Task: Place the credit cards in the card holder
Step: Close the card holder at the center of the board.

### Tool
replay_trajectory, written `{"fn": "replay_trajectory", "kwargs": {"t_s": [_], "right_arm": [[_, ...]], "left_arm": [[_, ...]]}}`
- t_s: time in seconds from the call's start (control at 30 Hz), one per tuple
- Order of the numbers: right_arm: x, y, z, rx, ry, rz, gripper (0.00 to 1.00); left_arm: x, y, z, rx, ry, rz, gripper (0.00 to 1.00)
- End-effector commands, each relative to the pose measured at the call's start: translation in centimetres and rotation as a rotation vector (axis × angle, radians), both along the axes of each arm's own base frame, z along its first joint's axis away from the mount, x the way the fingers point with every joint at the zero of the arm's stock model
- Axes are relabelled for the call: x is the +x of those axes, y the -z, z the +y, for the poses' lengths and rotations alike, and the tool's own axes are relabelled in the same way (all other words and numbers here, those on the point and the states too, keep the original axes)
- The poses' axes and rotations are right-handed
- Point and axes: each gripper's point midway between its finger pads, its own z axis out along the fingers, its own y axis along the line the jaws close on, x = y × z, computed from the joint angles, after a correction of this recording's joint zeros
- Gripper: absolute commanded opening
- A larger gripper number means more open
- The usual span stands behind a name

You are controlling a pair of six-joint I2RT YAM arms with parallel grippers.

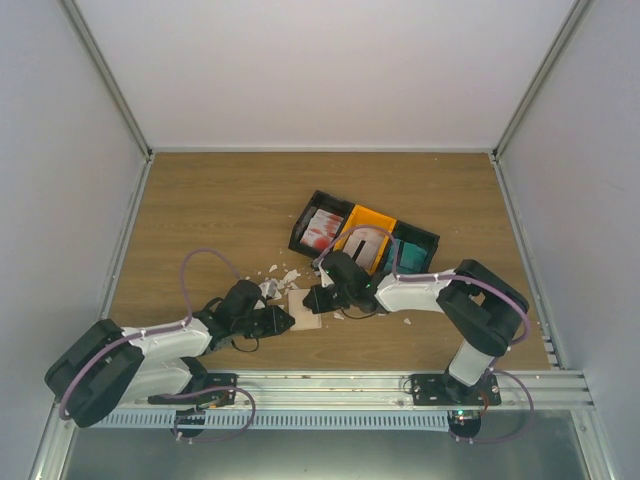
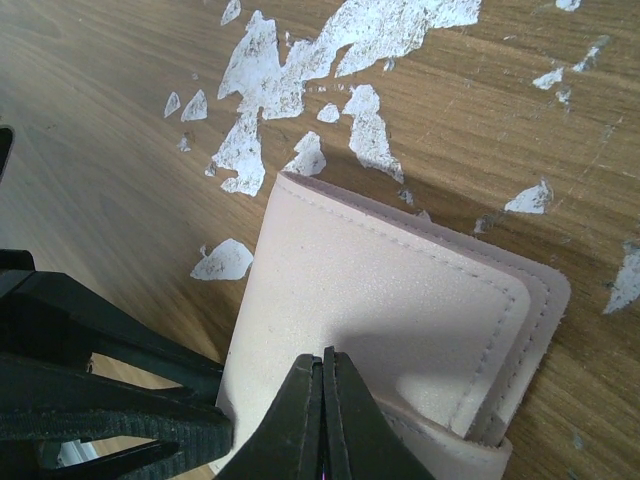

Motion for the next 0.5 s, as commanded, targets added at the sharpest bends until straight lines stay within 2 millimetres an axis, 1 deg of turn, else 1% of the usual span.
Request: {"fn": "replay_trajectory", "kwargs": {"t_s": [0.0, 0.23, 0.47], "right_arm": [[-2.6, 2.3, -0.5, -0.038, -0.055, 0.065, 0.00], [-3.9, 3.6, -1.2, -0.047, -0.053, 0.100, 0.00], [-5.5, 5.7, -2.6, -0.073, -0.049, 0.124, 0.01]], "left_arm": [[-0.3, 1.7, 0.9, 0.055, -0.023, 0.020, 0.20], [-0.1, 2.0, 0.7, 0.059, -0.027, 0.029, 0.20], [0.1, 2.4, 0.8, 0.074, -0.042, 0.040, 0.19]]}}
